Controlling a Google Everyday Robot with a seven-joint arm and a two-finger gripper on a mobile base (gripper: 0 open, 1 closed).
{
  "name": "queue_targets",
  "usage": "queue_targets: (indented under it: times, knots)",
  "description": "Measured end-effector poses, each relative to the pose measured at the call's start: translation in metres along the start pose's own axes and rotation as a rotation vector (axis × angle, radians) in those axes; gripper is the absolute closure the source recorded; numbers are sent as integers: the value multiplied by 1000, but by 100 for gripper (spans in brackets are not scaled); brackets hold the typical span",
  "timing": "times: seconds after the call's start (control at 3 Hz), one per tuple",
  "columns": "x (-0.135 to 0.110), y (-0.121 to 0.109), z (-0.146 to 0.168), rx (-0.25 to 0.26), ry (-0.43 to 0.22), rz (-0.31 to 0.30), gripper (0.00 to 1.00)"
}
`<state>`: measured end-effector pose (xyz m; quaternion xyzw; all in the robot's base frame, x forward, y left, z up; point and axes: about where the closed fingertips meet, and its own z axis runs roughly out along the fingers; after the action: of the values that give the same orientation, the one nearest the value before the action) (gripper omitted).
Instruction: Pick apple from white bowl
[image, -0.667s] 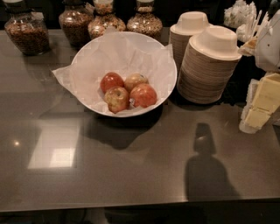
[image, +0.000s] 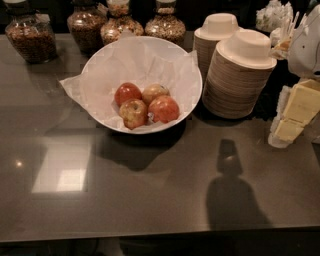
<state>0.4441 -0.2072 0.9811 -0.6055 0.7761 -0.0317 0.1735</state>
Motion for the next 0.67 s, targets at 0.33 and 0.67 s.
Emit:
queue_targets:
  times: [0.33, 0.67]
  knots:
    - [-43, -9, -4, 26, -84, -61, 0]
    - [-81, -17, -1, 17, -155, -111, 0]
